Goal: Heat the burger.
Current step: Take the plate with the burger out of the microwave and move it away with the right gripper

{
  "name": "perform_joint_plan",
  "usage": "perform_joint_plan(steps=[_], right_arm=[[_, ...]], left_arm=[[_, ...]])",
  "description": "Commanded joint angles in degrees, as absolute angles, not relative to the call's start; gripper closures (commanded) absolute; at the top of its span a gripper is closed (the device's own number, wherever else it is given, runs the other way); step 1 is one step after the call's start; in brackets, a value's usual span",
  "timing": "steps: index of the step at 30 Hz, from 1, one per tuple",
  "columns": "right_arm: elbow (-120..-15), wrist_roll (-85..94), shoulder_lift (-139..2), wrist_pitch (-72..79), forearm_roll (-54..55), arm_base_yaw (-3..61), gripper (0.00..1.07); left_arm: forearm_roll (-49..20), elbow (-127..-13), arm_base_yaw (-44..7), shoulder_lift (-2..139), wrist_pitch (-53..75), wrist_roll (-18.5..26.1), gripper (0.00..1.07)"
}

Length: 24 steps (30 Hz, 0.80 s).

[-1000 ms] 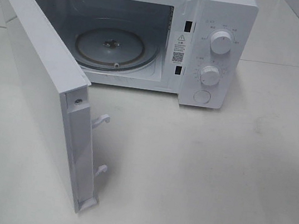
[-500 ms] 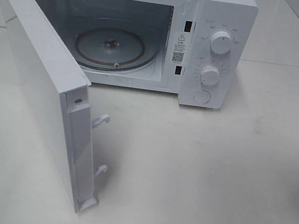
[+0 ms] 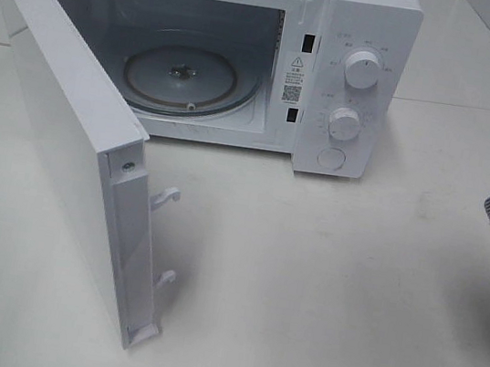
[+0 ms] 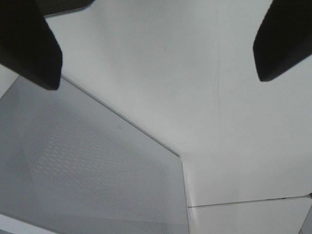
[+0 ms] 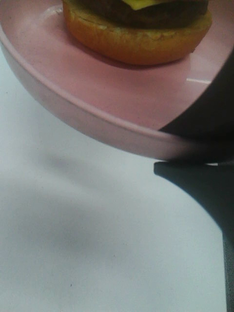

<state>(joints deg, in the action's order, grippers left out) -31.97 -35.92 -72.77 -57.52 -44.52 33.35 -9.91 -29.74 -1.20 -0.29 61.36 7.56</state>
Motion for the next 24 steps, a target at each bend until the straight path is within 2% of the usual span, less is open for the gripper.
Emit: perform_joint_plan(steps=[1,24], right_arm=[[-32.49,-38.16,-73.8,-59.36,-48.82,33.29,1.06],[-32.49,-58.38,-94.6,-50.42,-52.2,33.29,1.04]], left_arm=[[-10.54,-29.62,-1.03,-1.26,61.25,7.1,0.07],[-10.54,-29.62,-1.03,-1.26,61.25,7.1,0.07]])
